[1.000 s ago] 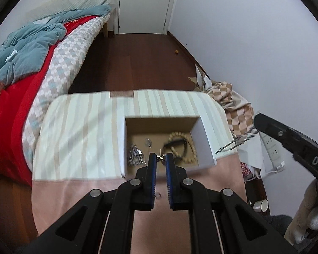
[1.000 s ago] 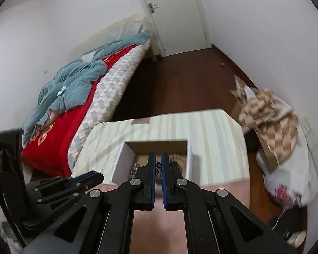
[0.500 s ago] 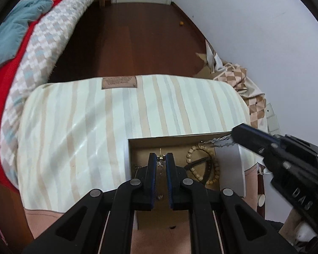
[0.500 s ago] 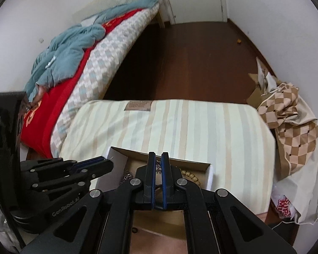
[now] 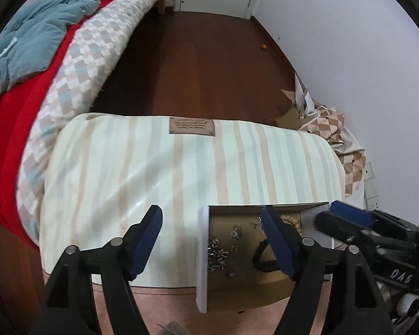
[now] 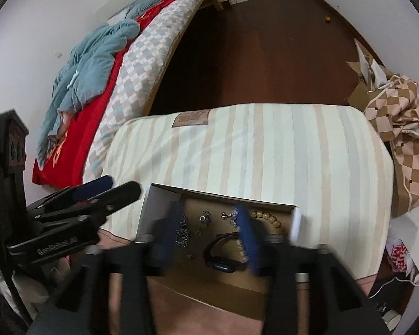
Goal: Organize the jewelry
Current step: 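Lift both open tools out of the box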
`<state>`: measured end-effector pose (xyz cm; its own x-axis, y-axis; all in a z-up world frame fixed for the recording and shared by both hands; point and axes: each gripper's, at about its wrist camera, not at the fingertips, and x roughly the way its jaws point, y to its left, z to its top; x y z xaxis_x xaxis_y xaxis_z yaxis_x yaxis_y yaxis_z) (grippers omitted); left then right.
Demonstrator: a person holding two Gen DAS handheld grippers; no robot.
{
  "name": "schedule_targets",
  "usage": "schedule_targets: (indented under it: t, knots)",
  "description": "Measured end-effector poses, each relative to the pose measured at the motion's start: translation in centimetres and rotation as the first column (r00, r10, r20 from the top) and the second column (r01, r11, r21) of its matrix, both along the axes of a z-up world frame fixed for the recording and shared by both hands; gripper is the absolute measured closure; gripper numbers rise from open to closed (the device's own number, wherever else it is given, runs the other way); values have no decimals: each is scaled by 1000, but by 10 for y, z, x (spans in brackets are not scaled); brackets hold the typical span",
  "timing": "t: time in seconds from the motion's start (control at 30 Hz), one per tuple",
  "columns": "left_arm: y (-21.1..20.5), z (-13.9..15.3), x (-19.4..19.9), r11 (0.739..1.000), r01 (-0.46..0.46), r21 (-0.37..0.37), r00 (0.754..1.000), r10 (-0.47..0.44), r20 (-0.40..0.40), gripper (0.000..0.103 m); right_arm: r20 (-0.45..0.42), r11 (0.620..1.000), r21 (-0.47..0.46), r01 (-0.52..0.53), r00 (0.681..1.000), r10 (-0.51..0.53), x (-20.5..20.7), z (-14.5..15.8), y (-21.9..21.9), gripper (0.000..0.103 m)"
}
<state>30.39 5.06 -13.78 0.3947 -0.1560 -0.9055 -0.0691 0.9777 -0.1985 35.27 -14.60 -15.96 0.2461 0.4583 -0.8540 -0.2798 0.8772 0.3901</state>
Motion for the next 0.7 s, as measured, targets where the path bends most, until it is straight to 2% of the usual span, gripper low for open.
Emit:
schedule_targets:
  t: [0.03, 0.13, 0.2, 0.23, 0.27, 0.33, 0.43, 0.5, 0.7]
  knots:
    - [1, 1, -2, 1000, -3, 17, 1000, 3, 7, 30, 7, 1000, -3, 3, 1000, -3, -1, 3, -4, 48]
    - [3, 3, -13, 997, -17, 69, 999, 15, 30, 5, 48, 998, -51, 36, 998, -33, -9, 11, -13, 47]
    - [4, 4, -22, 993, -30, 118, 999, 25, 49, 4, 93, 991, -123, 61, 994, -50, -21, 15, -17, 34]
    - [3, 4, -27, 989, -36, 143, 998, 28, 58, 4, 113, 983, -168, 78, 992, -59, -26, 15, -18, 21]
    - [3, 4, -33, 986, -40, 161, 997, 29, 66, 4, 132, 973, -213, 94, 989, -67, -33, 15, -18, 13]
    - [-1, 2, -45, 982, -39, 186, 996, 24, 82, 4, 151, 957, -268, 109, 986, -70, -43, 13, -19, 11]
    - [-8, -4, -61, 975, -32, 221, 996, 13, 87, 3, 158, 925, -358, 130, 984, -78, -61, 2, -19, 0]
    - [-11, -7, -70, 972, -31, 233, 996, 12, 86, 2, 173, 903, -403, 151, 981, -87, -73, -5, -19, 0]
    - [-13, -4, -92, 965, -59, 255, 994, 34, 101, 2, 205, 883, -427, 196, 972, -116, -98, -5, -19, 0]
